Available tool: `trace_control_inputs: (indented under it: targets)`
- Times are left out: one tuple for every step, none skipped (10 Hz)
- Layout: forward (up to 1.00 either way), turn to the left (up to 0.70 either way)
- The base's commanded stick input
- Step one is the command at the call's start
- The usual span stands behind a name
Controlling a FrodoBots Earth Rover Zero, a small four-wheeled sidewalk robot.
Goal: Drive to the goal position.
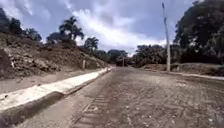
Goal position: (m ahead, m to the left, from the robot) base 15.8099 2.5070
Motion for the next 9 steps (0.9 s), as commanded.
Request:
trace_control_inputs:
  targets:
    - [1.00, 0.00]
    - [1.00, 0.00]
    - [1.00, 0.00]
    - [1.00, 0.00]
    - [1.00, 0.00]
    - [1.00, 0.00]
    - [1.00, 0.00]
    - [1.00, 0.00]
    - [1.00, 0.00]
